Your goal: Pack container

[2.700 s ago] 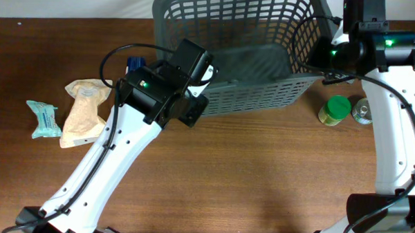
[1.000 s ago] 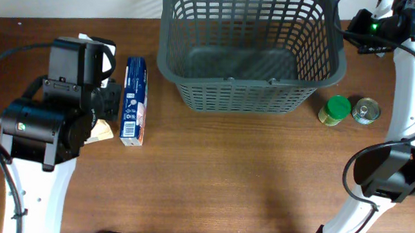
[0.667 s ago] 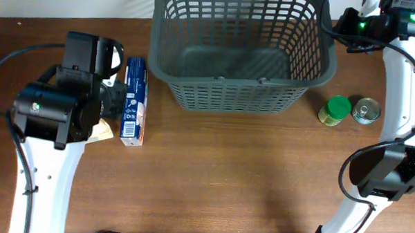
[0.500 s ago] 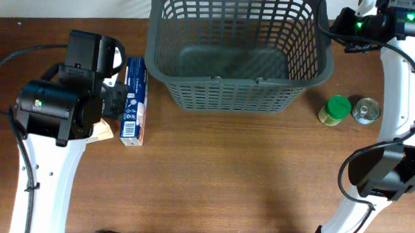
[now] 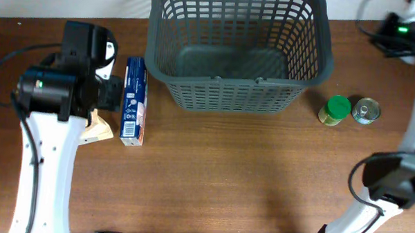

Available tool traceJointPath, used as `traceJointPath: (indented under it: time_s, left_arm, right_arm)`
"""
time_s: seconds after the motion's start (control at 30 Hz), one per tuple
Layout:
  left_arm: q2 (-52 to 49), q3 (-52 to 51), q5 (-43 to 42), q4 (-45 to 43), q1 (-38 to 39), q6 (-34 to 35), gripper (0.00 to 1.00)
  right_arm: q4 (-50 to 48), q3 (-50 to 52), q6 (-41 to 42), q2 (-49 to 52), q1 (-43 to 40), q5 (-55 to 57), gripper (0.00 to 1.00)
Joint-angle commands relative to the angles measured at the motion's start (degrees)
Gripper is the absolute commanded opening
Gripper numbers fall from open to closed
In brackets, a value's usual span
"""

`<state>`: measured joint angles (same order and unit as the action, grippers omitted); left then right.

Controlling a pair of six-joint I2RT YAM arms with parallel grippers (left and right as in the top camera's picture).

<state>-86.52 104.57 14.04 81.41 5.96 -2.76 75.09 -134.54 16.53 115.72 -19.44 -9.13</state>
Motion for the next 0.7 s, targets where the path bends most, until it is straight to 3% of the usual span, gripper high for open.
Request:
traceJointPath:
  time_s: [0.0, 0.1, 0.13, 0.17, 0.2, 0.67]
  left_arm:
    - [-3.7, 0.2, -6.1, -1.8, -2.6, 0.6, 0.65]
    - [-7.5, 0.2, -7.7, -3.7, -4.1, 0.6, 0.70]
    - [-9.4, 0.2, -8.6, -4.0, -4.5, 0.5, 0.75]
    - [-11.4, 0.2, -9.6, -3.8, -4.9, 0.3, 0.80]
    - [-14.3, 0.2, -11.4, -3.1, -5.2, -1.4, 0.98]
    - [-37.3, 0.2, -13.3, -8.2, -5.4, -5.1, 0.99]
  right_arm:
    - [3.2, -4.3, 0.4, -8.4, -4.5, 13.7, 0.04]
    - [4.5, -4.3, 0.4, -10.6, -7.5, 18.4, 0.04]
    - [4.9, -4.3, 0.4, -11.0, -8.8, 18.9, 0.14]
    - [5.3, -4.3, 0.4, -11.1, -10.4, 18.8, 0.46]
    - [5.8, -4.2, 0.4, -11.1, -12.1, 18.8, 0.99]
    - [5.7, -4.0, 0.4, -11.1, -14.0, 18.8, 0.99]
